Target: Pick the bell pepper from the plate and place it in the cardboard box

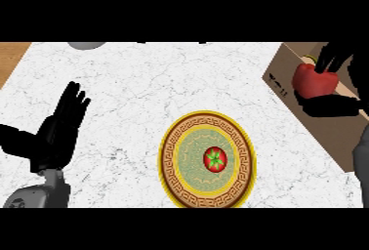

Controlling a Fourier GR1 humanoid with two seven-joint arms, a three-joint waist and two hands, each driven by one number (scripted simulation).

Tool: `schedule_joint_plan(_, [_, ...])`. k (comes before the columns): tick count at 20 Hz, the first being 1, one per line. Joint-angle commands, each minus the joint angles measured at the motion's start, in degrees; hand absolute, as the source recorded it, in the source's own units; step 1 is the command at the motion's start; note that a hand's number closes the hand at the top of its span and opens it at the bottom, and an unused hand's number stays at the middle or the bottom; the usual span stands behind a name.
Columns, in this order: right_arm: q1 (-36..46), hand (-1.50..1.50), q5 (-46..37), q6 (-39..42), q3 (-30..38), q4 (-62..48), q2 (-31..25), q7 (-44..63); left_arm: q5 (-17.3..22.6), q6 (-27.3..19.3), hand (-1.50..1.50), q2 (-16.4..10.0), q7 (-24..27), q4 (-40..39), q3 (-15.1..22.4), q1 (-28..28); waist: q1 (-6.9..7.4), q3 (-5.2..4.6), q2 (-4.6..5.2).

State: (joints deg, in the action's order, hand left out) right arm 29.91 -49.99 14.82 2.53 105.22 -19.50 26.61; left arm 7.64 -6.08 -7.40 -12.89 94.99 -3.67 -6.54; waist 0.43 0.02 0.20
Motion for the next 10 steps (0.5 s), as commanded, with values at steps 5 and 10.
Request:
schedule_joint_plan(5, [-2.59, 1.5, -2.63, -11.18, 5.47, -20.11, -6.82, -18.33, -0.78, -0.55, 0.0, 0.31, -0.59, -2.13, -0.11, -3.11, -0.18, 0.03, 0.09])
schedule_joint_plan(10, [2.81, 1.5, -9.07, -8.72, 1.39, -32.72, -9.71, -18.49, -1.17, 0.0, 0.0, 1.09, 1.61, -0.66, 0.66, 0.05, 0.66, -0.02, 0.26])
